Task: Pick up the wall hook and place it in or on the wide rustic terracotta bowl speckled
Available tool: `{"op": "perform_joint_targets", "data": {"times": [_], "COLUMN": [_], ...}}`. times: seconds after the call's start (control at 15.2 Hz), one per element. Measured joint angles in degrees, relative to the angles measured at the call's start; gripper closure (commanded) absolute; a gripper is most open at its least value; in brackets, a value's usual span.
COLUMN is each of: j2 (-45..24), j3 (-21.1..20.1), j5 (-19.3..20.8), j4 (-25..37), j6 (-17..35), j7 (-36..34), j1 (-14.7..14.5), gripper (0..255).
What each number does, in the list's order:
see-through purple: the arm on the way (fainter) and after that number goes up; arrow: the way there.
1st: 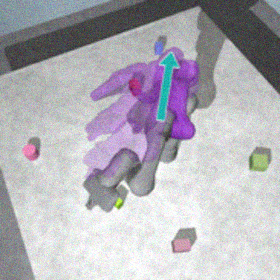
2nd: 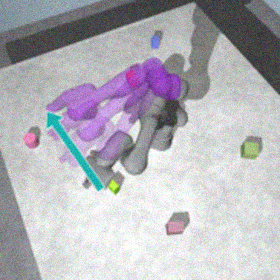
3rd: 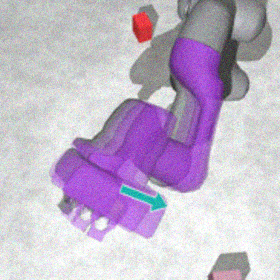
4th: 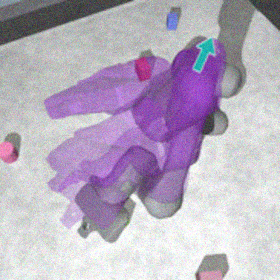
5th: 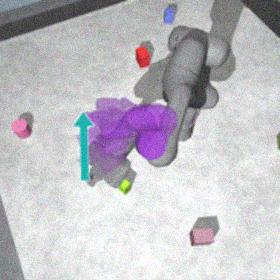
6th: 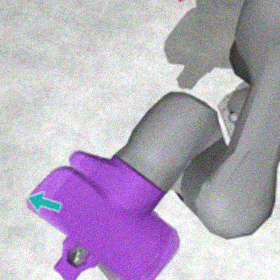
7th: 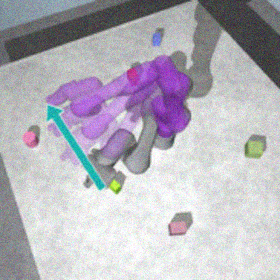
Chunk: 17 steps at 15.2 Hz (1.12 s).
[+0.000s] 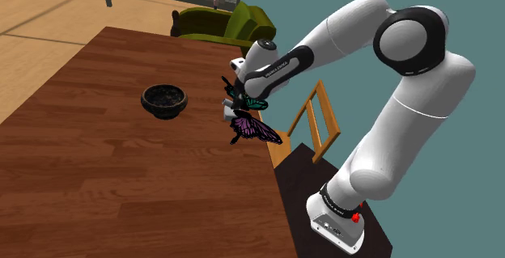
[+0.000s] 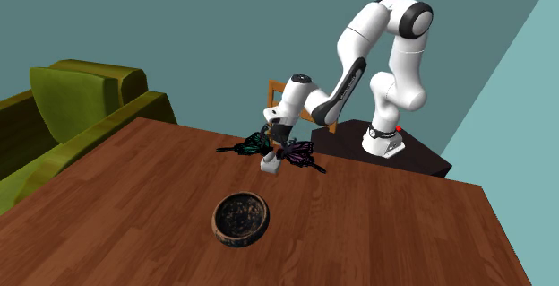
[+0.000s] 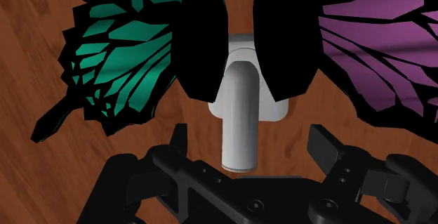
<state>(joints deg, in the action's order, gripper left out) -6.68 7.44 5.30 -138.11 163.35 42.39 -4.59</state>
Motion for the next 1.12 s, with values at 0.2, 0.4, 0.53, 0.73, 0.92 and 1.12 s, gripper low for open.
{"op": "perform_joint_targets", "data": {"times": [0.2,0.4,0.53,0.73,0.92,1.12], "j2": [-2.96,-5.64,-6.08,-6.28,-6.34,-6.33], "j3": [-0.22,-0.52,-0.51,-0.53,-0.54,-0.49], "j5": [-0.90,-1.38,-1.34,-1.36,-1.38,-1.41], "j4": [0.90,1.89,2.06,2.15,2.19,2.30], "j6": [2.13,3.91,4.19,4.29,4.30,4.31], "j7": [1.11,1.38,1.22,1.21,1.25,1.26], "j1": [0.51,0.72,0.63,0.63,0.66,0.72], "gripper": [0,0,0,0,255,255]}}
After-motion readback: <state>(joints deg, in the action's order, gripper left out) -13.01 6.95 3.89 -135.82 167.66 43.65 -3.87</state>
